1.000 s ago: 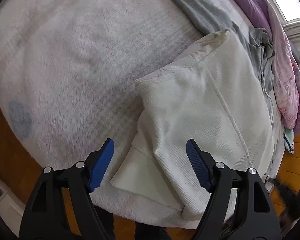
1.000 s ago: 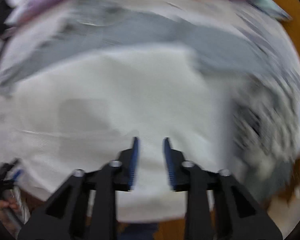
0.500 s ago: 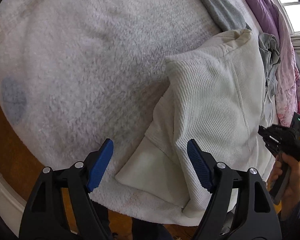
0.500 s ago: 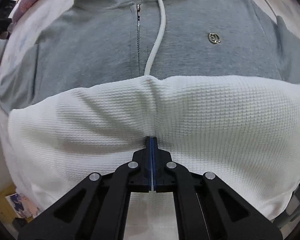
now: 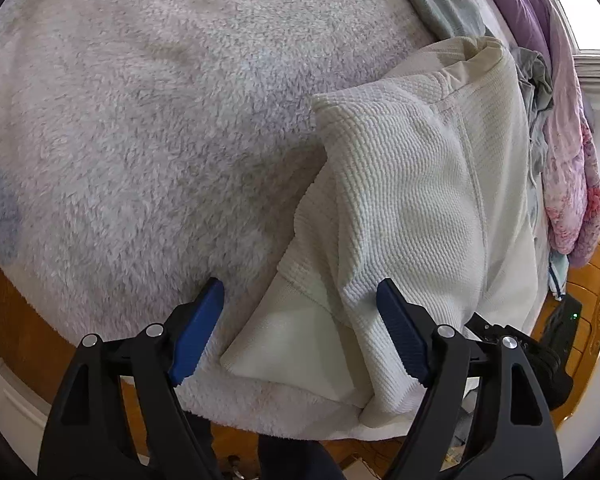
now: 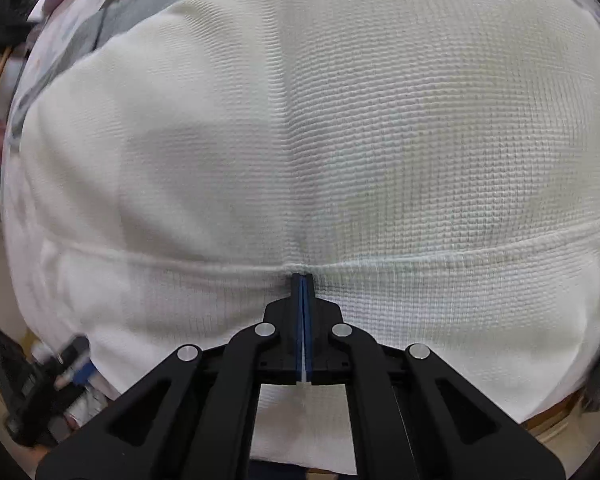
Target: Fold large clothes
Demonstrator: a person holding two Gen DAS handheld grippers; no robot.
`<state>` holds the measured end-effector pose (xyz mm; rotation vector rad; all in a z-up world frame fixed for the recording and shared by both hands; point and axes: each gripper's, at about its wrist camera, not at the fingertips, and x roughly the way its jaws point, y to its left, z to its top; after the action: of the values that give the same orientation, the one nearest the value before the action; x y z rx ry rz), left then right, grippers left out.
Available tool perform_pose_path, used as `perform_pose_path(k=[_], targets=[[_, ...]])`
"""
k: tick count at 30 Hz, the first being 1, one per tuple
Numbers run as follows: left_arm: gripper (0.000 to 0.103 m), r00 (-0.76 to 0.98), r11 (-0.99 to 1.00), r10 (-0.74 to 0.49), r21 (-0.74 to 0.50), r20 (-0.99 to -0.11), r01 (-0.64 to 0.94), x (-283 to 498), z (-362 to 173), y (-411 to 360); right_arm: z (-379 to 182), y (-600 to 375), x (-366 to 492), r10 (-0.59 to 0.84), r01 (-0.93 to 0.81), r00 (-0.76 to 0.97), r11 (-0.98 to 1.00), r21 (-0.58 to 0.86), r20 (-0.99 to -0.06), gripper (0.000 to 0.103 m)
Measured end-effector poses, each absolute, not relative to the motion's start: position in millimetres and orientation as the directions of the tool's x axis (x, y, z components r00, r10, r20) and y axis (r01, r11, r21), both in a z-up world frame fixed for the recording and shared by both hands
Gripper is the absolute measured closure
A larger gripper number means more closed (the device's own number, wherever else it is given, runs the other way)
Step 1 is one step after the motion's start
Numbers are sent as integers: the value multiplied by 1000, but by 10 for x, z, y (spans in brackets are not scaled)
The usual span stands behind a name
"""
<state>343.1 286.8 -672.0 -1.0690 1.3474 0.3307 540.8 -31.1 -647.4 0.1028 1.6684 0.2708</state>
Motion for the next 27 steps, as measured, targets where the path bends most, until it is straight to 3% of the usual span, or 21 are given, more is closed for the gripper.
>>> perform_pose_path(k=[4, 14, 15, 19, 21, 22, 23, 25, 27], targets=[[24, 285, 488, -396, -463, -873, -740, 3335, -6736, 2935, -6419, -470, 5075, 280, -27, -191, 957, 290, -941, 103], [28, 288, 483, -438, -493, -852, -724, 3193, -6778, 2902, -6693, -470, 4661, 245, -112, -203, 956, 271, -948, 103], [34, 281, 494, -439, -490, -853, -718, 3194, -6775, 2890, -6707, -435, 4672, 245, -117, -207, 955, 273, -947, 103], [44, 280, 469, -465, -502, -840, -727, 3234, -6773, 2840, -6518, -296, 4648, 212, -180, -191, 952, 247, -958, 100], [57, 266, 482, -472, -498, -841, -721, 3246, -6784, 2819, -6415, -214, 4598, 163, -231, -171, 952, 201, -972, 96], [61, 270, 480, -476, -504, -837, -718, 3243, -6786, 2812, -6330, -158, 4552, 165, -257, -150, 945, 200, -975, 87], [77, 276, 475, -478, -510, -834, -717, 3249, -6780, 2794, -6238, -86, 4495, 188, -289, -123, 933, 217, -974, 71], [93, 281, 462, -476, -509, -833, -726, 3222, -6750, 2800, -6072, 83, 4357, 226, -387, -53, 894, 228, -973, 55], [97, 338, 395, -503, -559, -795, -729, 3165, -6680, 2834, -5925, 299, 4115, 289, -540, -9, 804, 247, -957, 53]])
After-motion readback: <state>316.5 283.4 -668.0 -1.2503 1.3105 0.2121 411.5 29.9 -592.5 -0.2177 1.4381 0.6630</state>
